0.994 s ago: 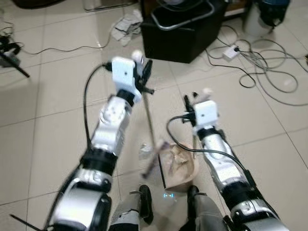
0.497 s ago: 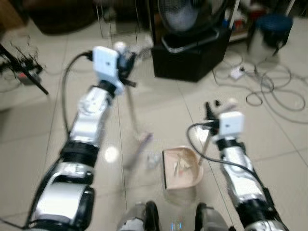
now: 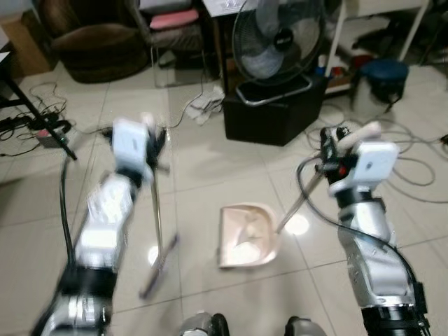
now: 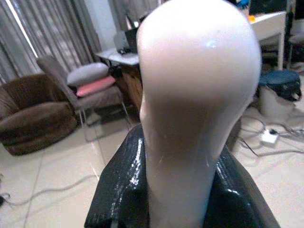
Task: Sweep floor
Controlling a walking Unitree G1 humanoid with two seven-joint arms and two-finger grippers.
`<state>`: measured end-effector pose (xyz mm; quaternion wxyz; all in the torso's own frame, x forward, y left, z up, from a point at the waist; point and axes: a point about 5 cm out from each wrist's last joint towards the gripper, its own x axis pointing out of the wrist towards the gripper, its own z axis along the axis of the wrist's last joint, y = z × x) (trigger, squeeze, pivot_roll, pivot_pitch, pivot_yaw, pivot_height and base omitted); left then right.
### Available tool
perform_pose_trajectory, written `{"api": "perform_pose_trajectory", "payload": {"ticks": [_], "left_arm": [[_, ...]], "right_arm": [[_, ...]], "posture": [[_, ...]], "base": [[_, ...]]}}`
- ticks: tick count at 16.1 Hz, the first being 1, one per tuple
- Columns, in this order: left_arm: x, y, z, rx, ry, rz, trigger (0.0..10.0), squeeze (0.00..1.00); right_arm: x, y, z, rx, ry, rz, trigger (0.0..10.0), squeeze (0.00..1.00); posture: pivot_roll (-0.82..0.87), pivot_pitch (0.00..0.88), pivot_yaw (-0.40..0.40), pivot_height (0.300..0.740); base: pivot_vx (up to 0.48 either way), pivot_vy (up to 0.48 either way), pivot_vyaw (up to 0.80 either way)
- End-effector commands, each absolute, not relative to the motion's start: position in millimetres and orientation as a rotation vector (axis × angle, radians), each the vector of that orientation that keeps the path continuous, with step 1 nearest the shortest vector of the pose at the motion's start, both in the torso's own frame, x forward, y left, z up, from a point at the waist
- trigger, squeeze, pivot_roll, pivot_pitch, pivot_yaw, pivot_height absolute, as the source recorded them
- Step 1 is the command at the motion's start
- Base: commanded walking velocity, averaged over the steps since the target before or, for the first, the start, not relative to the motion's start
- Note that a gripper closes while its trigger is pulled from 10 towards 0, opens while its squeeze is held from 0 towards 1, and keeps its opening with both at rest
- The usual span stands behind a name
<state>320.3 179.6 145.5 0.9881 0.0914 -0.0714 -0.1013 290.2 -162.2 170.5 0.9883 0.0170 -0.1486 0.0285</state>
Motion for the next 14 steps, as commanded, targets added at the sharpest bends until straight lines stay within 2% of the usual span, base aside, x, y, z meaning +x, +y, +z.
{"api": "perform_pose_trajectory", "payload": {"ticks": [1, 4, 7, 14], "left_arm": [[317, 176, 159, 0.218, -0.200, -0.192, 10.0, 0.00], [298, 172, 156, 0.227, -0.189, -0.145, 10.0, 0.00], [289, 171, 157, 0.250, -0.181, -0.111, 10.0, 0.00], [278, 167, 157, 0.275, -0.140, -0.119, 10.0, 0.00]], "right_arm": [[291, -154, 191, 0.071, -0.344, 0.083, 10.0, 0.00], [294, -145, 214, 0.142, -0.351, 0.121, 10.0, 0.00], [297, -141, 220, 0.150, -0.338, 0.160, 10.0, 0.00], [295, -143, 228, 0.173, -0.314, 0.139, 10.0, 0.00]], "posture": [[-0.12, 0.000, 0.112, 0.740], [-0.09, 0.000, 0.056, 0.740], [-0.07, 0.000, 0.045, 0.740], [-0.06, 0.000, 0.085, 0.740]], "base": [[0.000, 0.000, 0.00], [0.000, -0.480, 0.00], [0.000, -0.480, 0.00], [0.000, -0.480, 0.00]]}}
